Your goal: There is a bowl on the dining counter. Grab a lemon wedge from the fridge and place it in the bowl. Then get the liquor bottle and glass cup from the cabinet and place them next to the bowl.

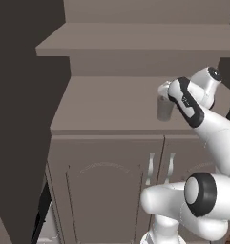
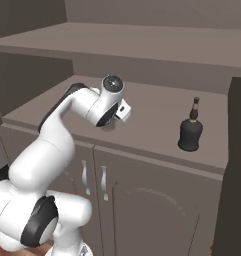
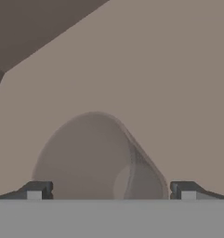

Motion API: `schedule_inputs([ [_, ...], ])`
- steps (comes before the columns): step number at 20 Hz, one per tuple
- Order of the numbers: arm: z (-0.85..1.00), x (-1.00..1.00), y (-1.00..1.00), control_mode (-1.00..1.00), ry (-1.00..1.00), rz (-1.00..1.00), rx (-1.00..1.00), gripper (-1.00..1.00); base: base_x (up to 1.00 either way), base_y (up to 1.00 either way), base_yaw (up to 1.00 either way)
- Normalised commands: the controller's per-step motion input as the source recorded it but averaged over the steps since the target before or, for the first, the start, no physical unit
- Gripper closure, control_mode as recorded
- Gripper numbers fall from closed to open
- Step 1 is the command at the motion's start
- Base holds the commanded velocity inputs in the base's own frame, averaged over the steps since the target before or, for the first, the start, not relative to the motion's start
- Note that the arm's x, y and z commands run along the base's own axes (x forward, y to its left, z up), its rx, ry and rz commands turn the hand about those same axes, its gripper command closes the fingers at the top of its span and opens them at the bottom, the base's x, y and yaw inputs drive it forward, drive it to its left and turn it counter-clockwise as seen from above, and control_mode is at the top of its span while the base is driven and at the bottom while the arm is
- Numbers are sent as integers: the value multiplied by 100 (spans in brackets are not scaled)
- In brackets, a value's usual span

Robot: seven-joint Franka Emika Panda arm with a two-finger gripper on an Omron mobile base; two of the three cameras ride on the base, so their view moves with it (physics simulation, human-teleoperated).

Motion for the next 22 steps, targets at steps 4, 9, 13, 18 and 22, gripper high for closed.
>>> schedule_inputs([
  [4, 1, 14, -3, -100, 0, -1, 9, -100, 0, 0, 0],
  [9, 0, 14, 0, -100, 5, -2, 9, -100, 0, 0, 0],
  [13, 0, 13, -2, -100, 5, -1, 9, -100, 0, 0, 0],
  [18, -26, 3, 0, -100, 3, -2, 3, 100, 0, 0, 0],
  [22, -43, 0, 0, -100, 0, -1, 0, 100, 0, 0, 0],
])
